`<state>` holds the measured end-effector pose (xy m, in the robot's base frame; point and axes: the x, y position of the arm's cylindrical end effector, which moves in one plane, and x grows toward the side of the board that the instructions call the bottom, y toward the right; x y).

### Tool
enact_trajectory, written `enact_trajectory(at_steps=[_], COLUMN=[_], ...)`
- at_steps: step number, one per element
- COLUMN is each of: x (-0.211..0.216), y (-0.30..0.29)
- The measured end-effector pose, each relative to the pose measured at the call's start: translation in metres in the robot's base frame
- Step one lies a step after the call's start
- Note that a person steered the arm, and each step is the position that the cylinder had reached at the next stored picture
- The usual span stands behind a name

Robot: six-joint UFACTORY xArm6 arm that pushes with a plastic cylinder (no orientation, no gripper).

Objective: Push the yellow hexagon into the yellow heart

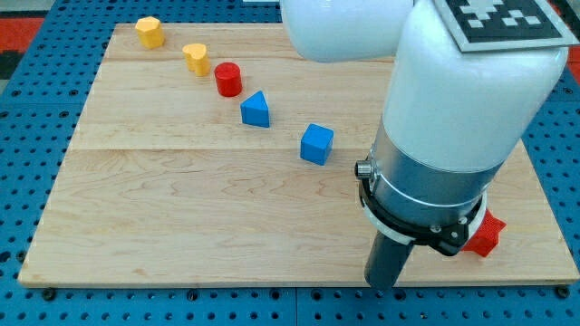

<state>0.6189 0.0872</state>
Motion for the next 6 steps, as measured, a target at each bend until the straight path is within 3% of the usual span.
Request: enact_trajectory(at_steps=[1,2,3,5,6], x=[0.0,-0.023,-0.059,-0.199,-0.303], y=[0.0,-0.003,-0.044,-0.235,-0.305])
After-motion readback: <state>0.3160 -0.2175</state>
